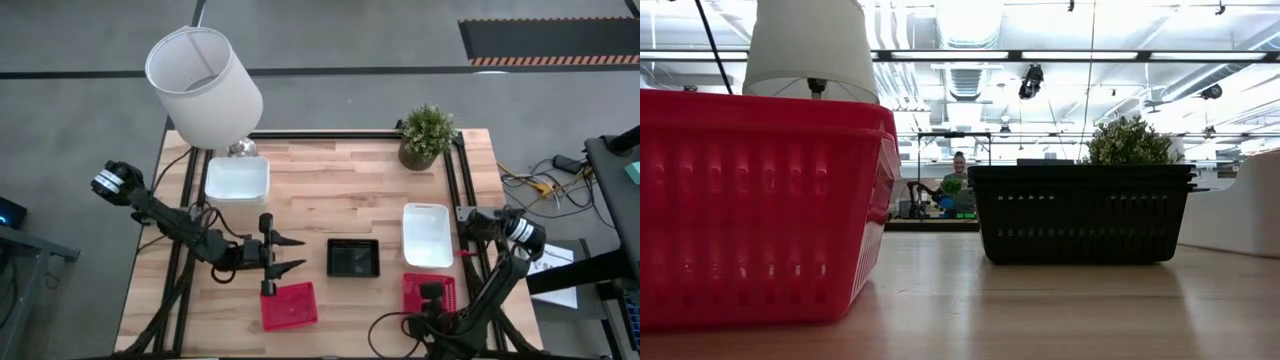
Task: Stack baskets by color
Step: Stack the right bin on top of the bottom left red bins
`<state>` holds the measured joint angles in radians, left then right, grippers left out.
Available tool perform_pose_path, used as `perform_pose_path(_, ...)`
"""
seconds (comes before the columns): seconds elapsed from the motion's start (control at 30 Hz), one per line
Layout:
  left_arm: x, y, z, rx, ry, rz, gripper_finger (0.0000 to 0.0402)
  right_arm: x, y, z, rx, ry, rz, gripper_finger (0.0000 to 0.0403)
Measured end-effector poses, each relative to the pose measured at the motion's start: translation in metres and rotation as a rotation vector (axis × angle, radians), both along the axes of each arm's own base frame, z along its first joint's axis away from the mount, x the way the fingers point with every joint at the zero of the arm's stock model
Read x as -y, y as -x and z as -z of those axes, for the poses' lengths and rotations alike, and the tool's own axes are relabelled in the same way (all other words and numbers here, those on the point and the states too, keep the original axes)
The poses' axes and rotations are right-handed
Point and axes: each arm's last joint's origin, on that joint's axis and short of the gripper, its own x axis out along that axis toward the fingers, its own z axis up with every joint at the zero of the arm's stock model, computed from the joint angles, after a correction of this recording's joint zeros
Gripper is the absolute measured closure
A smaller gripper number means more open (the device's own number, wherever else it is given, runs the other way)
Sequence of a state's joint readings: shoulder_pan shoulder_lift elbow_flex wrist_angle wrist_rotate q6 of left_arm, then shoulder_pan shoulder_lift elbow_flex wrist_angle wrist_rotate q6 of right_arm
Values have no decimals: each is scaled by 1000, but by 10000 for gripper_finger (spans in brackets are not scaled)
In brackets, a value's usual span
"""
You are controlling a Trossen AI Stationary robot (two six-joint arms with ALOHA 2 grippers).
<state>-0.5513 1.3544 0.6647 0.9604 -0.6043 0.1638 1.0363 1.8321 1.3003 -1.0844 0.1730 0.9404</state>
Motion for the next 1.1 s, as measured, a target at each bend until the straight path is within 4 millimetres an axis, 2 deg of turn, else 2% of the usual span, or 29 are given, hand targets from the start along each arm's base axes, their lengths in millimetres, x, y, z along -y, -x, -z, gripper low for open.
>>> perform_pose_path(0.1,0,0,0,0,-2,-1,237,-1,-1,5,-10,15,-7,388)
perform_pose_path(0.23,0,0,0,-1,-25,-6,237,-5,-2,-2,-14,-13,5,394)
perform_pose_path(0.3,0,0,2,-7,-35,-7,237,-8,-4,-13,-3,-40,6,394)
perform_pose_path(0.5,-1,2,6,-24,-97,-20,237,-15,-14,-61,41,-50,38,394)
perform_pose_path(0.7,-3,3,2,-16,-178,-49,237,-10,-41,-102,163,-16,21,394)
perform_pose_path(0.87,-2,4,1,-13,-176,-46,237,-3,-58,-122,254,8,-47,394)
perform_pose_path(1.1,2,6,1,-13,-177,-28,237,7,-81,-141,486,162,-123,394)
